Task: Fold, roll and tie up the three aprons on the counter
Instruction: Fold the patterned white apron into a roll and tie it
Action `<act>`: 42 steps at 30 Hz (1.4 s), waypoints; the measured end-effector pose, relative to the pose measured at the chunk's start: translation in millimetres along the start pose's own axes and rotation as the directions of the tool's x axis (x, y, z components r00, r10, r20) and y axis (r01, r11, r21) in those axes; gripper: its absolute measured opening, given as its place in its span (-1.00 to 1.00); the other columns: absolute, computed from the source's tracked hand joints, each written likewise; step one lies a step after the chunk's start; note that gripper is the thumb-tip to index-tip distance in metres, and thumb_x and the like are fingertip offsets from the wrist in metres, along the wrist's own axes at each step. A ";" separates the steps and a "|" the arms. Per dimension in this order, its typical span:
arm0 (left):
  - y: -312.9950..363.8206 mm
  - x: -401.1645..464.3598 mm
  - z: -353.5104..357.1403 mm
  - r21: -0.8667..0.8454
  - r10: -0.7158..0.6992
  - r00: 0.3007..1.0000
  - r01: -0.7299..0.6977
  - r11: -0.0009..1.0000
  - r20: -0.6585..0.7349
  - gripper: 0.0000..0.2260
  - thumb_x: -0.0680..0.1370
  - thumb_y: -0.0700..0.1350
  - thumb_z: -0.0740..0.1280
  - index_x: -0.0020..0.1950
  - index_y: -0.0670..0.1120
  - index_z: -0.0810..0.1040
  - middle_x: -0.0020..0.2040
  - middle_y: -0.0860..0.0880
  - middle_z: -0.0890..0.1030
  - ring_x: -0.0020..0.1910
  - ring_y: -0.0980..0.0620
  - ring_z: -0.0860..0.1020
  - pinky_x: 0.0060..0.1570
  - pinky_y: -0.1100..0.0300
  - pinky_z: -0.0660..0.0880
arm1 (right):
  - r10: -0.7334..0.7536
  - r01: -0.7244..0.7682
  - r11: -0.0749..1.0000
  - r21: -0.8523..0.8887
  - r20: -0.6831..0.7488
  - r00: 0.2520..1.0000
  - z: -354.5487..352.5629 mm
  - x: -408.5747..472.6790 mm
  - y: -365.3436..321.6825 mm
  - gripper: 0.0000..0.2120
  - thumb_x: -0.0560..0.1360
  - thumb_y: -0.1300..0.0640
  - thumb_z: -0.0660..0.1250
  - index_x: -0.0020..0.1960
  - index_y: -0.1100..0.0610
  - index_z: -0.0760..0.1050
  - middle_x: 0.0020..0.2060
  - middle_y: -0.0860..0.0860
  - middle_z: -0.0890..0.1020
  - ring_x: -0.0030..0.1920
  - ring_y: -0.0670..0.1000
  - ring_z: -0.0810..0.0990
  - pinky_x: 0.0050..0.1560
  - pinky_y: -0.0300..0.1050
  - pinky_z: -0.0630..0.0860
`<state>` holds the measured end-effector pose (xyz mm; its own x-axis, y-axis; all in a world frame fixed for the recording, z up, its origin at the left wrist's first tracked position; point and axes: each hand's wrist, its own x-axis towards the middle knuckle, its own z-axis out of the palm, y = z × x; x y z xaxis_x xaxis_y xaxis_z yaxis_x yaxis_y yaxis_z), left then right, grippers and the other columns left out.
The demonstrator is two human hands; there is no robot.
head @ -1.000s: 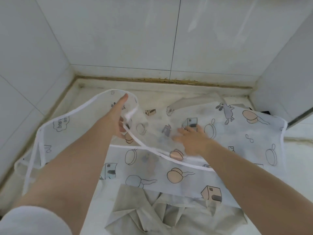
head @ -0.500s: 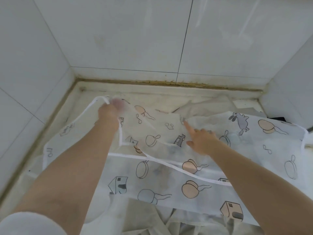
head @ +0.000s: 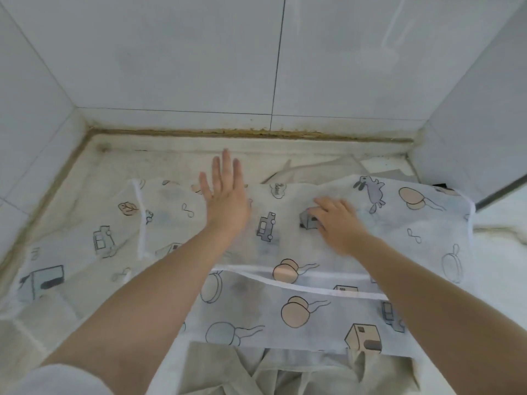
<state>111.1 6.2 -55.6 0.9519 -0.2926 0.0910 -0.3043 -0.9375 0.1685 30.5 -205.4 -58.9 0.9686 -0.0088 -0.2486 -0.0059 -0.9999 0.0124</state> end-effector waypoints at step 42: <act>210.6 -9.0 39.1 0.029 0.593 0.706 -0.652 0.757 0.386 0.01 0.38 0.38 0.22 0.37 0.03 -0.52 0.41 0.01 -0.50 0.41 -0.02 -0.47 0.36 -0.11 -0.46 | 0.685 0.088 0.228 0.970 -0.224 0.693 -51.8 -24.3 230.3 -0.76 0.53 0.25 0.21 -0.23 -0.04 0.34 -0.30 -0.10 0.41 -0.31 -0.06 0.37 -0.31 -0.20 0.35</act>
<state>39.9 -196.0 -59.3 0.5056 -0.8357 -0.2147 -0.8504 -0.5247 0.0397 18.5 -434.9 0.2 0.7227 -0.6891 0.0533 -0.1574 -0.2391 -0.9581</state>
